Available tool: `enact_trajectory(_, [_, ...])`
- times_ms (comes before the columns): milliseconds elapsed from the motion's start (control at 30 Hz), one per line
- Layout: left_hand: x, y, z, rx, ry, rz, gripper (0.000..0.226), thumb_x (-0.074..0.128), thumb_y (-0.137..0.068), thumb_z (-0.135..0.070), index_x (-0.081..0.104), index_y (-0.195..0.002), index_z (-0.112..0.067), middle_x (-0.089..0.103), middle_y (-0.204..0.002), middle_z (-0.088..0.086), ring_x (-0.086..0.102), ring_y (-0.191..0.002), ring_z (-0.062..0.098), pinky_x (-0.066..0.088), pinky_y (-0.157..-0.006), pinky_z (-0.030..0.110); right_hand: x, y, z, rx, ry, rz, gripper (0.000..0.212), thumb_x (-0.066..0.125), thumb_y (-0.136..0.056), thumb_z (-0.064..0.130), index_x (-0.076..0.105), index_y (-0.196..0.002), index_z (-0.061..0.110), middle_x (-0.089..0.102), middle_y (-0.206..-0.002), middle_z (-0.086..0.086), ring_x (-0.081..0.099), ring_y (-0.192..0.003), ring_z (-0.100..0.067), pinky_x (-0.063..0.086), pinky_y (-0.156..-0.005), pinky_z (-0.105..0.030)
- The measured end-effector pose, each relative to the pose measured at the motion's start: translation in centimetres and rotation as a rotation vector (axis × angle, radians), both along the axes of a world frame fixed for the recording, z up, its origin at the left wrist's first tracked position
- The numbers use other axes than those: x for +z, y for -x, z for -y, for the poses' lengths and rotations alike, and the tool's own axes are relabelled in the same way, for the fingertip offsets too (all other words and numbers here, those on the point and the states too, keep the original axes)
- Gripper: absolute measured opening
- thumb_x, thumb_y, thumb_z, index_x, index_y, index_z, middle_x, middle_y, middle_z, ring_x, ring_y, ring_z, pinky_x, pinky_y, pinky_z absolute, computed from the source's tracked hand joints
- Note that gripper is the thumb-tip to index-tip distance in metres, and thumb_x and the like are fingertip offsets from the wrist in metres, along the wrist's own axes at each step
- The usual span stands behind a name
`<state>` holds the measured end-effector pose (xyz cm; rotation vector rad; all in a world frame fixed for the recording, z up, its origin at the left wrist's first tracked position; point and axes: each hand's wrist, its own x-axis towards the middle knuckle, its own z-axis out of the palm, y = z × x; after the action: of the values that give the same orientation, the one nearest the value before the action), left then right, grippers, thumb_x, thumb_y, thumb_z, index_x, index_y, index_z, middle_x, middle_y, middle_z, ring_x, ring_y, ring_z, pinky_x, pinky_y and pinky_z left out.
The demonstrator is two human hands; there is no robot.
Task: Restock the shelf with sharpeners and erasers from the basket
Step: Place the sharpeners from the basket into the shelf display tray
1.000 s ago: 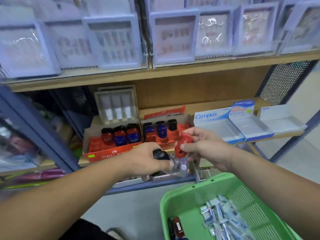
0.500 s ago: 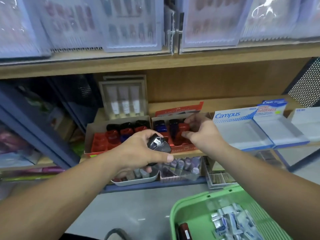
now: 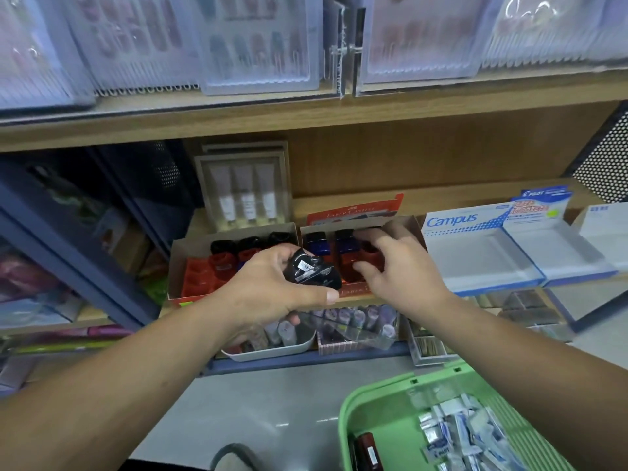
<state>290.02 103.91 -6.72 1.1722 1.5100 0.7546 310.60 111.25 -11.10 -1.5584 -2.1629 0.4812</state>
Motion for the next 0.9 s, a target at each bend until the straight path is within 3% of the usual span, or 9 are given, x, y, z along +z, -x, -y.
enact_trajectory(67, [0.0, 0.1, -0.1, 0.003, -0.005, 0.0, 0.054, 0.095, -0.07, -0.019, 0.064, -0.113, -0.02, 0.079, -0.096, 0.0, 0.075, -0.07, 0.016, 0.052, -0.053, 0.029, 1.4, 0.1, 1.2, 0.004, 0.071, -0.211, 0.026, 0.07, -0.092, 0.034, 0.067, -0.118, 0.033, 0.064, -0.109, 0.006, 0.062, -0.095, -0.017, 0.055, -0.086, -0.034])
enact_trajectory(133, [-0.1, 0.0, 0.0, -0.005, -0.008, 0.0, 0.056, 0.097, -0.067, -0.017, 0.063, -0.112, -0.019, 0.078, -0.093, 0.001, 0.074, -0.07, 0.016, 0.052, -0.054, 0.03, 3.1, 0.5, 2.6, 0.06, 0.397, -0.535, 0.018, 0.072, -0.094, 0.027, 0.072, -0.111, 0.025, 0.072, -0.097, -0.003, 0.069, -0.083, -0.019, 0.058, -0.074, -0.032])
enact_trajectory(233, [-0.2, -0.2, 0.4, -0.025, -0.018, -0.006, 0.059, 0.097, -0.065, -0.014, 0.061, -0.112, -0.016, 0.075, -0.095, 0.014, 0.068, -0.067, 0.016, 0.053, -0.056, 0.031, 4.0, 1.1, 4.2, 0.173, 0.697, -0.735, 0.028, 0.076, -0.089, 0.01, 0.07, -0.116, 0.013, 0.076, -0.089, -0.014, 0.073, -0.078, -0.022, 0.06, -0.071, -0.032])
enact_trajectory(333, [-0.1, -0.1, 0.7, -0.048, -0.036, -0.014, 0.062, 0.098, -0.063, -0.012, 0.061, -0.112, -0.019, 0.075, -0.098, 0.014, 0.069, -0.073, 0.02, 0.058, -0.064, 0.036, 3.6, 1.4, 4.8, 0.119, 0.702, -0.806, 0.025, 0.076, -0.086, -0.003, 0.071, -0.109, 0.003, 0.076, -0.09, -0.018, 0.075, -0.078, -0.025, 0.061, -0.07, -0.032])
enact_trajectory(467, [0.7, 1.4, 1.0, -0.06, -0.04, -0.028, 0.061, 0.097, -0.063, -0.008, 0.066, -0.114, -0.021, 0.077, -0.099, 0.004, 0.076, -0.087, 0.016, 0.06, -0.068, 0.029, 3.3, 0.6, 5.0, -0.04, 0.813, -0.994, 0.021, 0.07, -0.089, -0.004, 0.065, -0.11, -0.005, 0.071, -0.105, -0.032, 0.076, -0.086, -0.036, 0.064, -0.076, -0.035])
enact_trajectory(600, [0.9, 2.1, 1.3, -0.067, -0.019, -0.024, 0.036, 0.091, -0.075, -0.015, 0.071, -0.103, -0.005, 0.073, -0.082, 0.014, 0.064, -0.07, 0.025, 0.052, -0.059, 0.035, 3.1, -0.9, 5.2, -0.096, 0.864, -1.092, 0.023, 0.065, -0.094, -0.003, 0.06, -0.115, -0.008, 0.07, -0.106, -0.035, 0.074, -0.094, -0.041, 0.063, -0.08, -0.037])
enact_trajectory(733, [1.0, 0.2, 1.6, -0.115, -0.023, -0.032, 0.027, 0.086, -0.083, -0.029, 0.075, -0.098, -0.008, 0.068, -0.068, 0.011, 0.06, -0.055, 0.013, 0.045, -0.049, 0.026, 2.2, -1.1, 5.5, -0.094, 0.826, -1.045, 0.027, 0.069, -0.09, -0.003, 0.063, -0.116, -0.004, 0.074, -0.091, -0.021, 0.075, -0.085, -0.035, 0.064, -0.08, -0.036])
enact_trajectory(800, [0.7, -0.7, 1.3, -0.098, -0.046, -0.025, 0.025, 0.085, -0.084, -0.026, 0.073, -0.094, -0.006, 0.067, -0.066, 0.006, 0.06, -0.055, 0.012, 0.044, -0.049, 0.023, 2.1, -1.1, 5.3, -0.104, 0.819, -1.079, 0.029, 0.069, -0.09, -0.005, 0.065, -0.118, 0.0, 0.075, -0.088, -0.015, 0.074, -0.081, -0.031, 0.064, -0.078, -0.035])
enact_trajectory(900, [0.3, -1.3, 0.1, -0.043, -0.049, -0.01, 0.024, 0.084, -0.086, -0.026, 0.073, -0.096, -0.008, 0.07, -0.075, 0.013, 0.064, -0.063, 0.013, 0.05, -0.056, 0.023, 2.6, -1.6, 3.6, -0.154, 0.763, -1.15, 0.034, 0.07, -0.088, -0.007, 0.062, -0.12, 0.001, 0.076, -0.102, -0.019, 0.072, -0.08, -0.029, 0.063, -0.077, -0.032])
